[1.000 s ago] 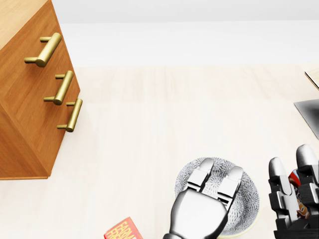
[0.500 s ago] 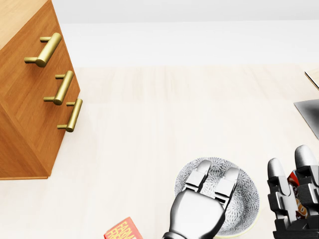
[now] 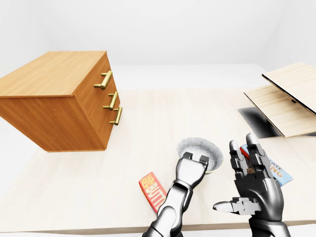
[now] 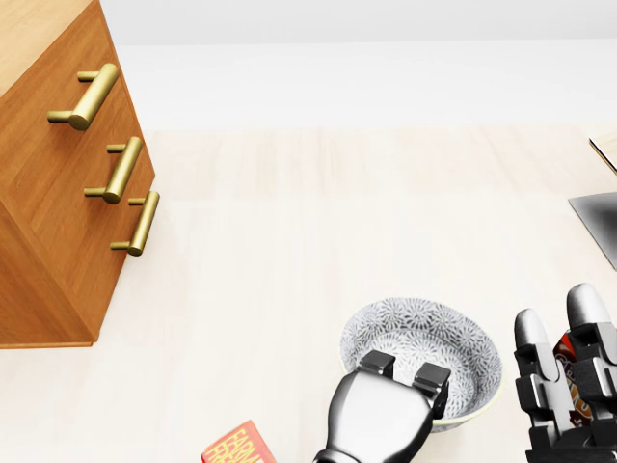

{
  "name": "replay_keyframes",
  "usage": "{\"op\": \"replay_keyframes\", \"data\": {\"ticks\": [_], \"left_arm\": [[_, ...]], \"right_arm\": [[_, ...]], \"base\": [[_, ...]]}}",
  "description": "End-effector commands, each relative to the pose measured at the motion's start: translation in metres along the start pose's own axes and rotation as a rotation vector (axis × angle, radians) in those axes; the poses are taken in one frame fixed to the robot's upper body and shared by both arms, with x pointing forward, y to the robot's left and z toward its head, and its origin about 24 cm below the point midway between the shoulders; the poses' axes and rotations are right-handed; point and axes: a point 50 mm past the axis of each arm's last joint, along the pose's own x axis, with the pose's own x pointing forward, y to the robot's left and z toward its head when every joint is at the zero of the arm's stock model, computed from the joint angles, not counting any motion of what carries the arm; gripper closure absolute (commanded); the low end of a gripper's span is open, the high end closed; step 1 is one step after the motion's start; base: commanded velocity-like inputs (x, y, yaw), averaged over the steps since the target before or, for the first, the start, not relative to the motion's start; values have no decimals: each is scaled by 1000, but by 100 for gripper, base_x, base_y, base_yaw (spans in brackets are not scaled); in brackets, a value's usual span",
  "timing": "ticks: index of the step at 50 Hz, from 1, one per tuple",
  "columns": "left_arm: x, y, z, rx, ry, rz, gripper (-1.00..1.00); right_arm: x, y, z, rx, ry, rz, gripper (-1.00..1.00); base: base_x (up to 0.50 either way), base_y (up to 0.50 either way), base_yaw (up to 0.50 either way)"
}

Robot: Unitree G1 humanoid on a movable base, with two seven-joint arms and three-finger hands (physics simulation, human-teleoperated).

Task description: Close the top drawer of the cabinet and put the bowl on top of it.

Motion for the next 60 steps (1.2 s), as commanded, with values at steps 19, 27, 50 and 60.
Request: {"op": "replay_keyframes", "data": {"ticks": [19,27,50,60], "left_arm": [[2,17,-3,-19,5,61,100],[3,45,-9,-9,17,120,100],[-6,107,-9,12,17,251,100],[-5,140,-18,9,43,286,100]], "right_arm": [[-1,2,0,2,4,8,-100],[-1,3,0,3,4,13,-100],[3,5,4,-11,-13,16,-100],[8,5,8,-26,-40,21,-100]], "base": [[0,0,0],[0,0,0],[0,0,0],[0,0,0]]}}
